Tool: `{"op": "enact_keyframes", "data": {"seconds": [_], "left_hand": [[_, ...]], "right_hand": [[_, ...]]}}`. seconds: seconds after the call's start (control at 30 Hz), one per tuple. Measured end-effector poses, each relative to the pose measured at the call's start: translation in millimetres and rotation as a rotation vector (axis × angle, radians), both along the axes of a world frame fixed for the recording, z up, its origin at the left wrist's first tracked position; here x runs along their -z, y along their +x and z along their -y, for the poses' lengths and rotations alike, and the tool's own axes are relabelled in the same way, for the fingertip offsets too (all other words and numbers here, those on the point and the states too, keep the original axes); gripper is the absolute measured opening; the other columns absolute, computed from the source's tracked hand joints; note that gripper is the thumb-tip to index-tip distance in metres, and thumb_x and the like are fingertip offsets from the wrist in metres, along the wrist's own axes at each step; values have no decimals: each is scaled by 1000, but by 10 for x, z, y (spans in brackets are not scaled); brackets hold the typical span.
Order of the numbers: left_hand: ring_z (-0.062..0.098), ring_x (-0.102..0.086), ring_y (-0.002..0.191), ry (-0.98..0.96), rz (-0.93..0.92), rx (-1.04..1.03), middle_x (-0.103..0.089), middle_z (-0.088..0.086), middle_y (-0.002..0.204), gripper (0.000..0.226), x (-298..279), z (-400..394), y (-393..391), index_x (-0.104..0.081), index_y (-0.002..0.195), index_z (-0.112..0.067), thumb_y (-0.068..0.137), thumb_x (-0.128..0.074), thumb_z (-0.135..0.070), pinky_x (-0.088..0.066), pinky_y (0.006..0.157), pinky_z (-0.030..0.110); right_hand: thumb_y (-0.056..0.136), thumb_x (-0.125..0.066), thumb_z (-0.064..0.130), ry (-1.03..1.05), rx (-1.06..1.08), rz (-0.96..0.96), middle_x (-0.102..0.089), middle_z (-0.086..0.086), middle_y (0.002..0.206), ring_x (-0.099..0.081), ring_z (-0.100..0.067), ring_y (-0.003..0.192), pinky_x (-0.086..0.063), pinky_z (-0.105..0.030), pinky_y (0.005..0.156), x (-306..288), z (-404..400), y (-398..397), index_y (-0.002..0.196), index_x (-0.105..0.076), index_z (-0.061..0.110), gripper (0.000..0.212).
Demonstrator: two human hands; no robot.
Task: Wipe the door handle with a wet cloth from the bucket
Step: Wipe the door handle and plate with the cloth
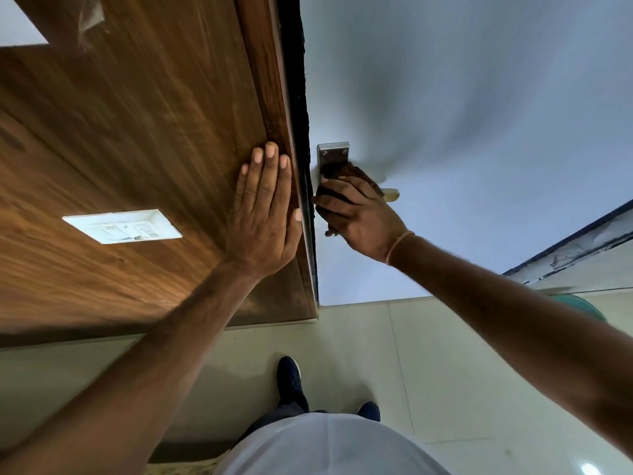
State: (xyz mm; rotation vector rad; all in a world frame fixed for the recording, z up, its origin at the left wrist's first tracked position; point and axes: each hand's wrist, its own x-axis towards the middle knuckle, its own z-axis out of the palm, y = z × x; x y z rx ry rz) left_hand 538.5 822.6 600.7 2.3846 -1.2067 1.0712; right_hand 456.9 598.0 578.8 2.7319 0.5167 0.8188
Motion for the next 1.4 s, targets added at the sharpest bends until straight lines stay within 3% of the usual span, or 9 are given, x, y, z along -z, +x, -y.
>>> {"op": "enact_keyframes", "data": {"seconds": [0.13,0.27,0.37,0.57,0.73,0.87,1.03,1.23,1.4], "left_hand": [[31,-2,166,-7,-8,-6,-10,20,174,75,7,11,-10,-18,167,2,105,-49,-29,-12,136,50],[31,-1,166,-20,-6,-5,-12,21,174,74,4,14,-25,-20,166,3,105,-49,-28,-12,136,50],[30,-1,167,-10,-2,5,-10,21,174,74,-5,-5,-11,-19,166,3,106,-46,-29,-13,136,50],[32,-3,166,-21,9,-3,-11,21,174,73,2,17,-30,-18,166,3,106,-43,-30,-14,136,51],[32,-6,165,-17,14,14,-14,21,173,72,-5,-5,-16,-20,166,3,107,-43,-30,-15,136,51],[37,-16,164,-4,26,14,-22,26,172,71,-2,-20,-2,-24,165,5,107,-42,-30,-19,135,52],[33,-6,165,-21,15,-9,-24,29,172,73,18,31,-21,-22,165,5,105,-44,-31,-14,136,51],[32,-1,166,-34,12,4,-20,28,172,78,19,37,-21,-14,166,4,105,-50,-29,-14,136,52],[32,-1,166,-18,3,-7,-21,29,172,75,7,26,-45,-18,166,5,106,-46,-31,-12,136,51]], "right_hand": [[99,-54,17,-139,-29,-22,-61,-2,149,-46,-30,150,-38,-48,123,35,131,-63,134,-70,19,39],[98,-58,7,-301,-11,-68,-64,-9,145,-45,-30,150,-36,-48,125,39,1,87,118,-77,16,29],[96,-49,2,-350,-57,-52,-60,-13,150,-42,-30,152,-30,-48,128,-42,162,6,115,-77,14,36],[104,-52,8,-227,-167,21,-64,-7,146,-44,-28,148,-38,-43,122,-59,356,-96,119,-77,18,31],[95,-65,10,-12,-164,1,-67,-11,135,-62,-34,127,-52,-45,109,8,141,83,132,-67,5,37],[86,-77,19,-68,-194,0,-65,-10,138,-55,-35,126,-48,-49,106,31,547,-122,135,-65,4,52],[83,-82,23,-119,-150,45,-70,-8,131,-51,-33,126,-48,-45,103,35,430,-83,120,-74,5,43],[91,-58,13,-44,-118,-7,-72,-9,124,-55,-32,123,-55,-42,99,-14,193,-90,112,-76,4,29],[85,-75,11,4,-114,6,-70,-12,127,-59,-35,119,-54,-46,98,37,644,-353,120,-72,1,36]]}}
